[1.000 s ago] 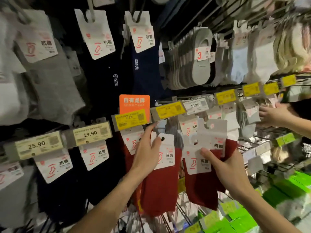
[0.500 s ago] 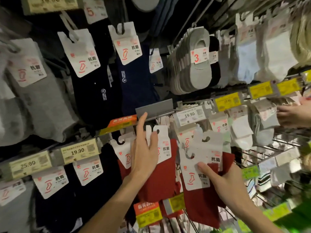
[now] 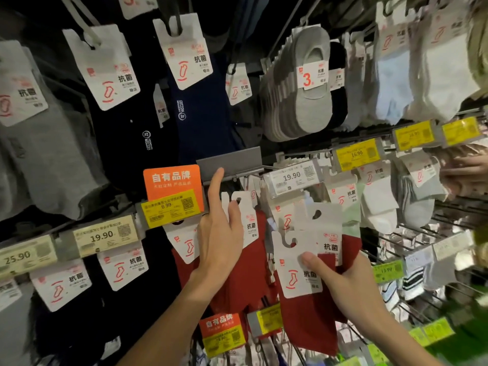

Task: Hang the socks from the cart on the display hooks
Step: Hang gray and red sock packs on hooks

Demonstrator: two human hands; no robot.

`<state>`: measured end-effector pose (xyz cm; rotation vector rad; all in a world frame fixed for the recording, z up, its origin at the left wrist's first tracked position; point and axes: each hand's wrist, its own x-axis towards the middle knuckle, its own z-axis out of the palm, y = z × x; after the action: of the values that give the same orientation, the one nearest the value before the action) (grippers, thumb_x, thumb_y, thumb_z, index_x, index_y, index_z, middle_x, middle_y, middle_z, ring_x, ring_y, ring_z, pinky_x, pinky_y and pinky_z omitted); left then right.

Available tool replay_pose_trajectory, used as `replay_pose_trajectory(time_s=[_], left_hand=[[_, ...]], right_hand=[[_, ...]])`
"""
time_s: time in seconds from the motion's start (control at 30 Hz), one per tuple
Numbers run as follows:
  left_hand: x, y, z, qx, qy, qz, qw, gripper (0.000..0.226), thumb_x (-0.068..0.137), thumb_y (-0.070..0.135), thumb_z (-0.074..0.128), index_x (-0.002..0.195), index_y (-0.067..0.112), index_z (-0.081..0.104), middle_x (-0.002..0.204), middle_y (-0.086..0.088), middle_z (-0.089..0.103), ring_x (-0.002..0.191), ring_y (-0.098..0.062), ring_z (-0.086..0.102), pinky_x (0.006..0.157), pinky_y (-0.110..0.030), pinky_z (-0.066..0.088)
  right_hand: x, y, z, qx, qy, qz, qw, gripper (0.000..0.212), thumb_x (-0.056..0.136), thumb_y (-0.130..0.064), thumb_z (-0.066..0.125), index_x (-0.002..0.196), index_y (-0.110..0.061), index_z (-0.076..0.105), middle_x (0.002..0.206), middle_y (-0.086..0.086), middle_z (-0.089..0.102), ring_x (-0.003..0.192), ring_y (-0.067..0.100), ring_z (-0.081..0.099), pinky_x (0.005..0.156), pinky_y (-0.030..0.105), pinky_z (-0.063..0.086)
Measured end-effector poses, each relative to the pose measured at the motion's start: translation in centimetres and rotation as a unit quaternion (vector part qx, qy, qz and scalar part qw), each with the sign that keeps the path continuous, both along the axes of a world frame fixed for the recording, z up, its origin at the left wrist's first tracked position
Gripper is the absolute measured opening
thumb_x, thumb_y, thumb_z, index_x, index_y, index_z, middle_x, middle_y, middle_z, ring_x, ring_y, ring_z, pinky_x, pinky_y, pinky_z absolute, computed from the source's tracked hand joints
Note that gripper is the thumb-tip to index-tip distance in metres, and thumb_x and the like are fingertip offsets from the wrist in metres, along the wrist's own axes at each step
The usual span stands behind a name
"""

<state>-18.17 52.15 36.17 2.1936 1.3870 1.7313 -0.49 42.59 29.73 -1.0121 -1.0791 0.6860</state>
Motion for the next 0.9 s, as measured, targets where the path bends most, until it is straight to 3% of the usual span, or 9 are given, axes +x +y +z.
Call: replay_pose_trajectory(time_s=[0.17, 0.43, 0.5, 0.53, 0.6, 0.63, 0.7, 0.77, 0.9], left_hand=[[-0.1, 0.4, -0.2, 0.012, 0.044, 0.019, 0.999, 0.072, 0.103, 0.026, 0.050, 0.146, 0.054, 0.000, 0.072, -0.010, 0.064, 0.044, -0.022, 0.051, 0.043, -0.041, 0.046], [-0.8, -1.1, -0.4, -0.024, 0.097, 0.011, 0.995, 0.095, 0.101, 0.027, 0.053, 0.139, 0.064, -0.025, 0.063, 0.003, 0.048, 0.049, -0.012, 0.049, 0.049, -0.037, 0.049], [-1.1, -2.6, -0.9, -0.026, 0.109, -0.007, 0.994, 0.089, 0.101, 0.025, 0.052, 0.147, 0.058, -0.016, 0.080, 0.008, 0.058, 0.060, -0.007, 0.054, 0.062, -0.028, 0.053], [-1.4, -3.5, -1.4, -0.028, 0.120, -0.009, 0.992, 0.082, 0.102, 0.023, 0.052, 0.152, 0.054, -0.005, 0.101, 0.011, 0.062, 0.079, -0.003, 0.060, 0.080, -0.018, 0.053], [-2.0, -5.3, -2.5, -0.032, 0.144, -0.002, 0.989, 0.058, 0.102, 0.020, 0.050, 0.153, 0.041, 0.030, 0.133, 0.014, 0.055, 0.115, 0.007, 0.048, 0.102, 0.000, 0.029], [-2.3, -6.1, -3.2, -0.050, 0.125, -0.003, 0.991, 0.044, 0.103, 0.022, 0.049, 0.145, 0.036, 0.047, 0.133, 0.015, 0.057, 0.116, 0.010, 0.047, 0.106, -0.003, 0.030], [-2.2, -7.6, -4.0, -0.159, 0.020, -0.056, 0.986, 0.028, 0.101, 0.037, 0.049, 0.126, 0.035, 0.063, 0.116, 0.016, 0.067, 0.102, 0.006, 0.060, 0.094, -0.021, 0.051], [-1.7, -8.5, -4.0, -0.284, -0.112, -0.132, 0.943, 0.029, 0.094, 0.048, 0.050, 0.113, 0.032, 0.065, 0.099, 0.006, 0.073, 0.089, -0.009, 0.069, 0.074, -0.028, 0.058], [-1.4, -9.3, -4.3, -0.299, -0.216, -0.168, 0.914, 0.013, 0.096, 0.019, 0.062, 0.100, 0.008, 0.068, 0.092, -0.009, 0.076, 0.087, -0.027, 0.073, 0.074, -0.040, 0.060]], right_hand=[[0.0, 0.0, 0.6, -0.003, 0.010, 0.021, 1.000, 0.019, 0.084, -0.007, 0.075, 0.100, -0.018, 0.073, 0.090, -0.006, 0.078, 0.085, 0.012, 0.075, 0.073, 0.026, 0.061], [-0.2, -0.7, 0.7, -0.009, 0.010, 0.045, 0.999, 0.020, 0.085, -0.008, 0.074, 0.104, -0.016, 0.072, 0.093, -0.007, 0.078, 0.086, 0.012, 0.075, 0.073, 0.026, 0.061], [-0.2, -1.0, 0.6, -0.011, 0.018, 0.055, 0.998, 0.021, 0.085, -0.007, 0.074, 0.104, -0.015, 0.072, 0.093, -0.006, 0.078, 0.086, 0.013, 0.076, 0.071, 0.025, 0.060], [-0.3, -1.1, 0.6, -0.014, 0.022, 0.060, 0.998, 0.021, 0.085, -0.007, 0.074, 0.105, -0.015, 0.071, 0.093, -0.005, 0.079, 0.086, 0.014, 0.076, 0.070, 0.025, 0.061], [-0.4, -1.3, 0.5, -0.019, 0.026, 0.068, 0.997, 0.023, 0.085, -0.008, 0.074, 0.106, -0.014, 0.071, 0.095, -0.003, 0.079, 0.088, 0.016, 0.076, 0.072, 0.030, 0.062], [-0.5, -1.3, 0.4, -0.021, 0.028, 0.074, 0.997, 0.024, 0.084, -0.008, 0.075, 0.107, -0.014, 0.071, 0.096, -0.002, 0.078, 0.089, 0.017, 0.076, 0.074, 0.033, 0.061], [-1.0, -1.3, 0.3, -0.023, 0.037, 0.087, 0.995, 0.026, 0.083, -0.008, 0.076, 0.108, -0.012, 0.071, 0.098, 0.001, 0.078, 0.091, 0.020, 0.076, 0.077, 0.037, 0.060], [-1.8, -1.3, 0.3, -0.022, 0.034, 0.100, 0.994, 0.027, 0.081, -0.006, 0.077, 0.107, -0.011, 0.071, 0.098, 0.001, 0.078, 0.091, 0.020, 0.076, 0.074, 0.032, 0.061], [-4.0, -1.4, -0.1, -0.011, 0.005, 0.119, 0.993, 0.025, 0.081, -0.005, 0.077, 0.102, -0.018, 0.072, 0.095, -0.005, 0.078, 0.088, 0.015, 0.076, 0.070, 0.027, 0.060]])
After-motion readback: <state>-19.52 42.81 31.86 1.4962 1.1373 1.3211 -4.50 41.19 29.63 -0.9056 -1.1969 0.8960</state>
